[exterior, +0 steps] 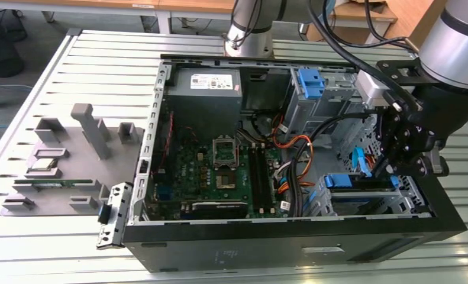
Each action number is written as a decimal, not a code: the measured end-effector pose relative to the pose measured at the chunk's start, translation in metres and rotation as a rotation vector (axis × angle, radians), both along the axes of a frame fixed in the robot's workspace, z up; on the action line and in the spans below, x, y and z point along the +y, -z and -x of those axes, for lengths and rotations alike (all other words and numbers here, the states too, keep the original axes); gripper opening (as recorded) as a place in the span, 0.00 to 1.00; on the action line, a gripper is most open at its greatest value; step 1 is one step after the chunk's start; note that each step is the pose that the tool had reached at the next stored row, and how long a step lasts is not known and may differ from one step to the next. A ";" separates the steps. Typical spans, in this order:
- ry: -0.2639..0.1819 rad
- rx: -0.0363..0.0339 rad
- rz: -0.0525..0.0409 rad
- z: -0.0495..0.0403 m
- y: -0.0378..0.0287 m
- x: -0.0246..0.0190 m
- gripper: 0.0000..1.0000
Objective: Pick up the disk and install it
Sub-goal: 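Insert the second disk wire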
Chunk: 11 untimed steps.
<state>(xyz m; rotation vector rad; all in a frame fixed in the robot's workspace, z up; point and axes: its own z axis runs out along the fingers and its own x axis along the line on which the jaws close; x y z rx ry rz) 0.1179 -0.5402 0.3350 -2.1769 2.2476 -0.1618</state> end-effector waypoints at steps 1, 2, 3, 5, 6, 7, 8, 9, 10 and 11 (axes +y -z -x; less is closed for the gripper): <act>0.000 0.0000 -0.0001 0.0000 0.0000 0.0000 0.16; 0.000 0.0000 0.0001 0.0000 -0.0001 0.0000 0.16; 0.000 0.0000 0.0004 0.0000 -0.0002 -0.0003 0.16; 0.000 0.0001 0.0003 0.0000 -0.0002 -0.0004 0.16; 0.000 0.0000 0.0003 0.0000 -0.0001 -0.0004 0.16; 0.000 0.0000 0.0002 0.0000 0.0000 -0.0005 0.16; 0.000 0.0000 0.0001 0.0000 0.0002 -0.0005 0.16; 0.000 0.0000 -0.0001 0.0000 0.0006 -0.0005 0.16; 0.000 0.0000 -0.0002 0.0000 0.0012 -0.0005 0.16; 0.000 0.0000 0.0002 0.0000 0.0015 -0.0005 0.16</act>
